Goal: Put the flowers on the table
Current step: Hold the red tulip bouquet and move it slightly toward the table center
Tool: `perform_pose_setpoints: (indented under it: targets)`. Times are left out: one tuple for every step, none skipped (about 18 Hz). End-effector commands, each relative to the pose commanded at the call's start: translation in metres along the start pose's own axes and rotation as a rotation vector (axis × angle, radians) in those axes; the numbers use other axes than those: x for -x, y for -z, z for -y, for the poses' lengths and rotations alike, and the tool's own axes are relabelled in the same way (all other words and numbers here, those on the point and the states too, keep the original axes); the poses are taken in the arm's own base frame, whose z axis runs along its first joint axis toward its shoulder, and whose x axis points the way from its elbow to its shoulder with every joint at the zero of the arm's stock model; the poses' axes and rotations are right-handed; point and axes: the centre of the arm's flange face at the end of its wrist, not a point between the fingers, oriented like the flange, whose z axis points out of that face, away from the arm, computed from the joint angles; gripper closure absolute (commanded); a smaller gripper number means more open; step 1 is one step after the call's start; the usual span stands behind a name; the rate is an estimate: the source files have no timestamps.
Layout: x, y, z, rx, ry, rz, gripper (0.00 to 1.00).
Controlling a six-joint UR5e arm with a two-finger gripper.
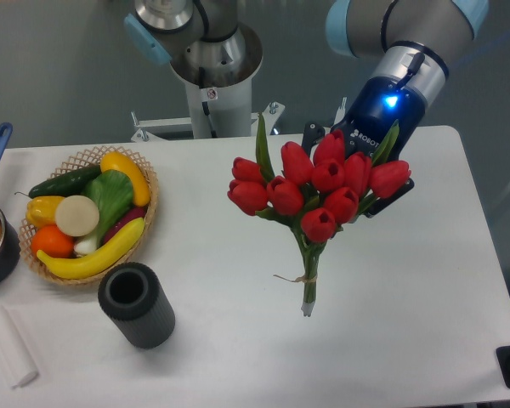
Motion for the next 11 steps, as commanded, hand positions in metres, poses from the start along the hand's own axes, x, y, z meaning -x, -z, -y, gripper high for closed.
perform_pose_setpoints:
  targets:
    - [0.0000,-0.0004,-0.0014,0.001,0.001,-0.001,0.54]
    - [-0.0001,-0.0006,-0.0022,0.001,0.004,-0.001,0.54]
    - [0.0000,-0.0004,-0.0016,0.001,0.004,-0.001,0.54]
    - [-0.0005,-0.0012,-0.0014,0.001,0.005,-0.003,0.54]
    - [-0.0011,-0.0020,-0.0012,0.001,0.005,-0.004,0.54]
    - [-0.0022,-0.0035,-0.0007,0.001,0.003,-0.007,0.54]
    - [-0.0027,-0.0030,0.0006,0.002,0.000,-0.005,0.54]
    - [-0.0027,-0.0030,0.0006,0.001,0.001,-0.006,0.54]
    - [-0.0022,-0.0022,0.0004,0.001,0.002,-0.005,0.54]
    - [-0.0028,-0.0021,0.0005,0.001,0.000,-0.005,0.54]
    - [-0.0033,-0.0029,0.0005,0.002,0.001,-0.005,0.54]
